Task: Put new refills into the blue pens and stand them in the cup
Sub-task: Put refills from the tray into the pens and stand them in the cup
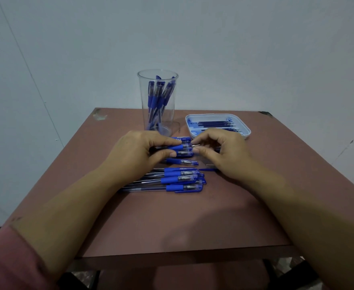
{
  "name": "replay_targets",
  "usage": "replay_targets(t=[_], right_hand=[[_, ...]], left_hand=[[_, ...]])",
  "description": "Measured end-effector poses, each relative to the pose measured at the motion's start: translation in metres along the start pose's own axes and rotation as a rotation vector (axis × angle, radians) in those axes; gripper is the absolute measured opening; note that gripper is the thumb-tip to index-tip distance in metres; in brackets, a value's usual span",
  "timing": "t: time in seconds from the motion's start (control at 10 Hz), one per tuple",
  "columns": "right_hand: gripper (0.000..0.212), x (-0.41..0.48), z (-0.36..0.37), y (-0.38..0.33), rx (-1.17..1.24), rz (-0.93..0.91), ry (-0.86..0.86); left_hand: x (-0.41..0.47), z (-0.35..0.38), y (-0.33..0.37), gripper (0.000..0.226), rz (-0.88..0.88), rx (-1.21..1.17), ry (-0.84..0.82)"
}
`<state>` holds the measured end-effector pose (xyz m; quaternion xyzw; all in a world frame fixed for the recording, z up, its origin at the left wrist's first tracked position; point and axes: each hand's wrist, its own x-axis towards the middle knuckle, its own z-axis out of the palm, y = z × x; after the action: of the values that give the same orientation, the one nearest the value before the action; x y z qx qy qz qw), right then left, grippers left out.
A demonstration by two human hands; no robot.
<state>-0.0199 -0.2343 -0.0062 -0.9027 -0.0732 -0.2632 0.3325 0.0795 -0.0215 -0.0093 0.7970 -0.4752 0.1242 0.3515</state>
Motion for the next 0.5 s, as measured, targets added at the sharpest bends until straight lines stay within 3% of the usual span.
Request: replay_targets(t=[0.1,0.3,0.5], right_hand=[[0.018,0.002,-0.007,0.005,-0.064,0.028,0.049],[0.015,0.001,-0.027,0.010,-0.352,0.092,-0.229],[0.019,0.004,-0.024,0.006,-0.425,0.048,-0.375]], left_hand=[[0.001,-0.001,0.000,0.031,-0.013,0.015,0.005],[0.000,-0.001,-0.001,0.031,-0.037,0.022,0.011],[0.000,-0.001,0.001,0.030,-0.045,0.031,0.007]])
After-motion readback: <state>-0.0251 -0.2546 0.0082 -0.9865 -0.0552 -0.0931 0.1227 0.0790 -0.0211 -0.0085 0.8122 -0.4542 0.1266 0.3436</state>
